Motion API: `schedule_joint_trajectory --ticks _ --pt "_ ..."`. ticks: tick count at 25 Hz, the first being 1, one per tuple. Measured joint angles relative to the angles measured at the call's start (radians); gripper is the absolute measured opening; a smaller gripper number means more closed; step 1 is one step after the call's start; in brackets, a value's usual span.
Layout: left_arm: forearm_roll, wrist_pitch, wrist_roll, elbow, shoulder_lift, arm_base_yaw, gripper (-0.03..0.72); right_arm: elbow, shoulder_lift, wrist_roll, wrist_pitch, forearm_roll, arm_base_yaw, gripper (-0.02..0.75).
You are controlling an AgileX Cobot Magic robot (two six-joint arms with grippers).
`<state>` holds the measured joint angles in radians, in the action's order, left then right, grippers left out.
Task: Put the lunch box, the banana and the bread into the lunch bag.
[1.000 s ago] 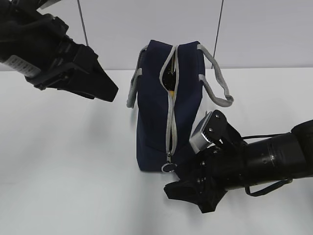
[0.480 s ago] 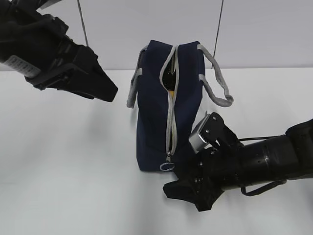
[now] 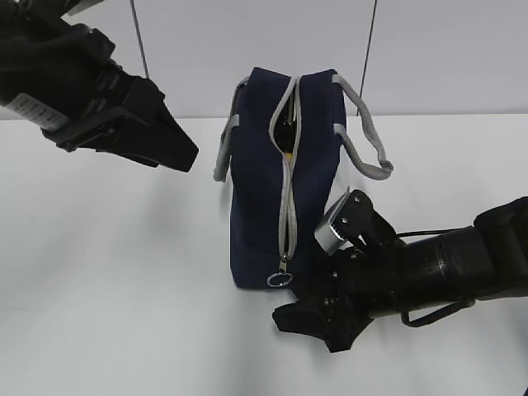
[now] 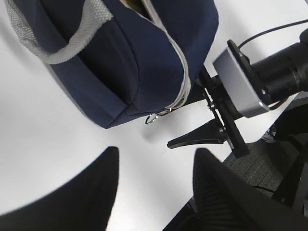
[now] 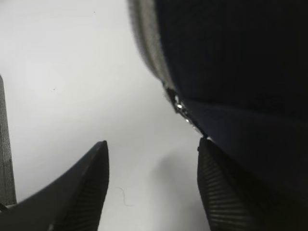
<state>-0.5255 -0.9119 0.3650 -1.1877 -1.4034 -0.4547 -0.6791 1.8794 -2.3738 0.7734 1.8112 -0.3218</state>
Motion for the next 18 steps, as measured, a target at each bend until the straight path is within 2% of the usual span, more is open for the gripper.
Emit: schedule_joint_trajectory --ticks 18 --pt "0.002 -0.002 0.0 0.0 0.0 0.0 0.361 -0.036 0.002 0.0 -0.002 0.0 0.0 0.436"
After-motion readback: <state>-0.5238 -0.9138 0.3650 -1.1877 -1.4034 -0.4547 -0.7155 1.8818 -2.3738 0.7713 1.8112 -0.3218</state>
